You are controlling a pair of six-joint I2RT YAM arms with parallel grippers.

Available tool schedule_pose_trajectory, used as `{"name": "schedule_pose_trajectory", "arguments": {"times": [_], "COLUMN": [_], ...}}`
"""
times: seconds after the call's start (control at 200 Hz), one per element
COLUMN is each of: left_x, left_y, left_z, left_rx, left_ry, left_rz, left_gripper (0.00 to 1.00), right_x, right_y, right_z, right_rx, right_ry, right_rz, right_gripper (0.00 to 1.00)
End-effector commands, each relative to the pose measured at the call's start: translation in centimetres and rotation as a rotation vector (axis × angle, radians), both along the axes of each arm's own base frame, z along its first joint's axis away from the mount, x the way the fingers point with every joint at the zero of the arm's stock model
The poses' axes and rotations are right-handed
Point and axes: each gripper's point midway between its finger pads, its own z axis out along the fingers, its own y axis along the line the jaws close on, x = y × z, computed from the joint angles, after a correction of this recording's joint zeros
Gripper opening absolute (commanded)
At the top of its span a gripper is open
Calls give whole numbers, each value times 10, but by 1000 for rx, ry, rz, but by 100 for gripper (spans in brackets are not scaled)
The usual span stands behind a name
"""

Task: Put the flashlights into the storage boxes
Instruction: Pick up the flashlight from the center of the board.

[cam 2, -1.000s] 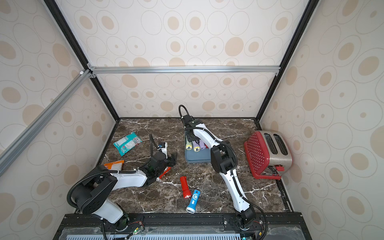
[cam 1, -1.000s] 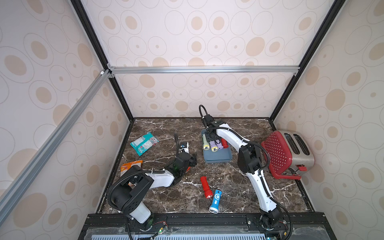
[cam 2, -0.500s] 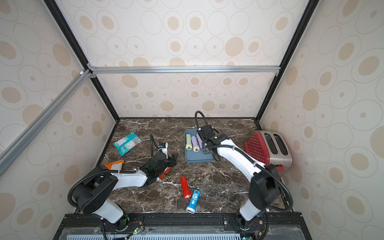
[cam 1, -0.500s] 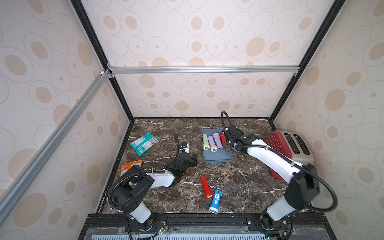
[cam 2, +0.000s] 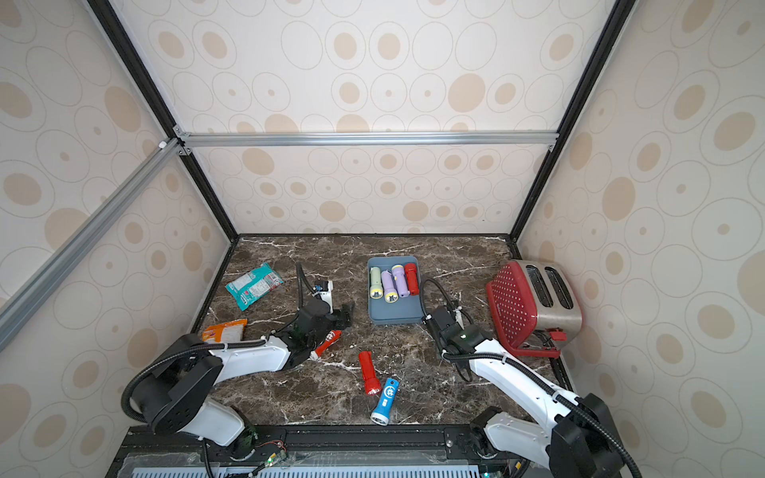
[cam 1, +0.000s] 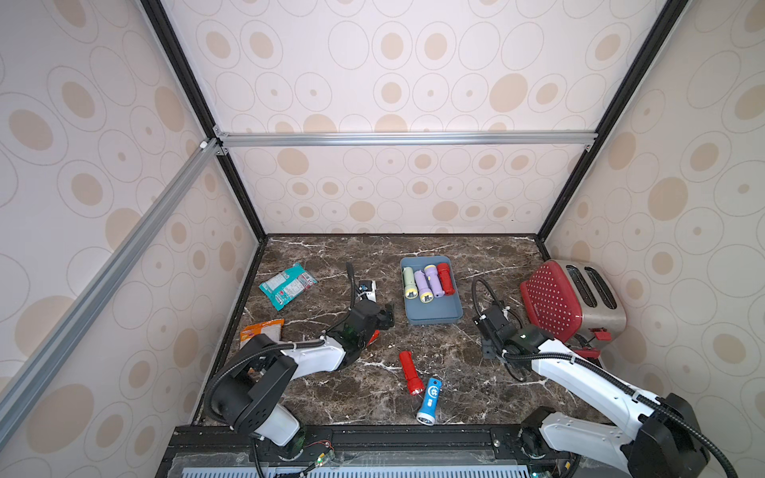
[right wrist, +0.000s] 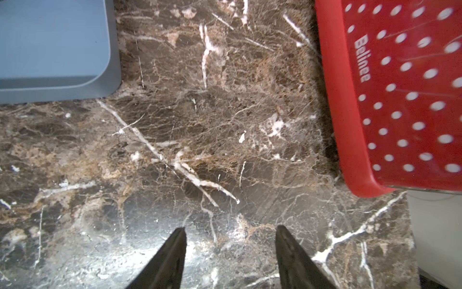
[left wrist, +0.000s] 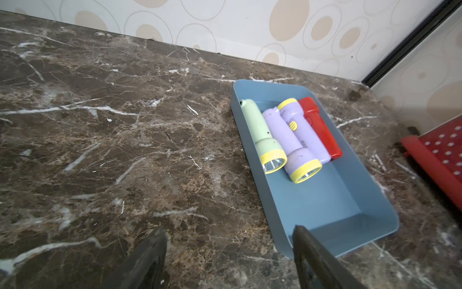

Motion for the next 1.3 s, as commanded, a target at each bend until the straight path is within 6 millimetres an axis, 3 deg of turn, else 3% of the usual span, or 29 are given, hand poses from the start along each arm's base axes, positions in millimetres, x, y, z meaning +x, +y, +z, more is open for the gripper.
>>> {"name": "schedule_pose_trajectory", "arguments": {"times": [0.0,0.11,0.28,0.465,0.79,1.031,1.291], "left_x": [-2,-19,-69,-106,-132,-138,-142], "left_y": [-1,-25,-61,-67,-61,-78,-71], "left_z": [21,15,-21,-48,-72,-84,-99], "left_rx": [-99,-209,-212,-211,-170,-155,-133], "left_ry": [57,172,388,586,748,765,778], "left_rz": [29,-57,-137,-90,1,-27,-6], "left_gripper": [79,79,78,79,76,71,70], "right_x": [0,0,-5,-6,-7,-6,-5], "right_y": [6,6,5,3,0,2,1], "right_z": [-10,-8,-5,2,5,2,1], "right_rx": [62,80,138,173,174,162,156], "right_ry": [-34,-61,-126,-202,-221,-200,-198], "right_rz": [-18,-13,-6,-5,-17,-14,-16], "right_gripper": [59,59,59,59,59,59,59]}}
